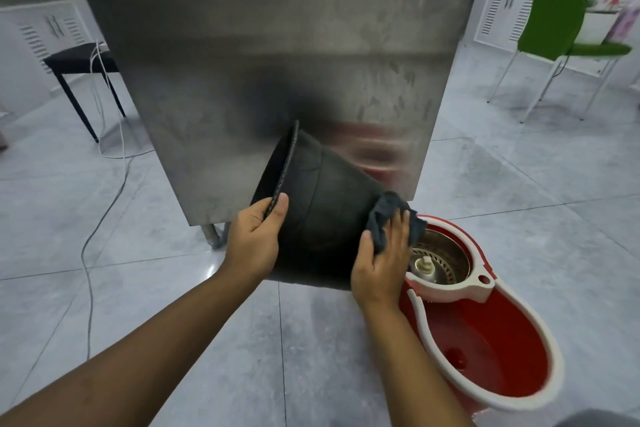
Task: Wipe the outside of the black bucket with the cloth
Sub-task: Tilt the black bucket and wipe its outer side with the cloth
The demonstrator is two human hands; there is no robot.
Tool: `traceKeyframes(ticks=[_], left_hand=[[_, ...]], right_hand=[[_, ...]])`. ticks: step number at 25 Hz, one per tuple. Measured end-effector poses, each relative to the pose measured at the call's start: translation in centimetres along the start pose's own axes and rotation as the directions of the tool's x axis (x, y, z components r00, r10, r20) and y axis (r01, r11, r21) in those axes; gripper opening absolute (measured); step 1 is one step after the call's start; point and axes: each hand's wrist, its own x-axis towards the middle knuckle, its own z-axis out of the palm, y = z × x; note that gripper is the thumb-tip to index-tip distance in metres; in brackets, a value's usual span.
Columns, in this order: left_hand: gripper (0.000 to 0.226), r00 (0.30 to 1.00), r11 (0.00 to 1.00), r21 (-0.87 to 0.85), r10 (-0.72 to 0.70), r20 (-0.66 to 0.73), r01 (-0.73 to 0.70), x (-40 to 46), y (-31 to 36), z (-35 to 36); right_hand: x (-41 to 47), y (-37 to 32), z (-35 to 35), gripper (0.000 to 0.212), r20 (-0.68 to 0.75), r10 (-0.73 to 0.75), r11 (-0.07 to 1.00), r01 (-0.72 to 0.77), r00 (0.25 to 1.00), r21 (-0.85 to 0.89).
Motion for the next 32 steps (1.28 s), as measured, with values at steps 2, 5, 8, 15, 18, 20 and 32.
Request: traceKeyframes(ticks=[2, 5, 8, 15, 18, 20, 32], left_hand=[[0.044, 0.998, 0.998, -0.034, -0.054, -0.028, 0.053, 0.0, -0.1, 0.5], [0.046, 0.996, 0.995, -0.040, -0.088, 0.016, 0.088, 0.0, -1.1, 1.0], [0.032, 0.998, 0.997, -0.063, -0.046, 0.035, 0.048, -0.4, -1.5, 1.2], [0.034, 0.998, 0.999, -0.049, -0.012, -0.059, 0.009, 0.3, 0.3, -0.2], [0.039, 0.998, 0.998, -0.025, -0.051, -0.023, 0.051, 0.1, -0.6, 0.1], [0.039, 0.998, 0.999, -0.003, -0.053, 0.023, 0.054, -0.2, -1.3, 0.3], [0.053, 0.999, 0.995, 0.097, -0.037, 0.035, 0.033, 0.1, -2.4, 0.4]], right_hand=[[-3.0, -0.3, 0.6, 0.070, -0.015, 0.034, 0.999, -0.034, 0.999, -0.021], [-6.7, -4.5, 1.9, 0.075, 0.204, -0.145, 0.987, 0.157, 0.968, -0.044], [-3.5, -7.0, 1.6, 0.067, 0.300, -0.324, 0.915, 0.378, 0.897, -0.141], [-3.4, -1.9, 0.0, 0.072, 0.032, 0.013, 0.999, -0.014, 0.999, 0.039], [-7.2, -4.9, 1.8, 0.073, 0.221, -0.149, 0.989, 0.146, 0.964, 0.030], [-5.3, -6.1, 1.8, 0.067, 0.290, -0.260, 0.957, 0.285, 0.921, -0.048], [-6.6, -5.1, 1.7, 0.071, 0.247, -0.093, 0.995, 0.102, 0.964, -0.022]])
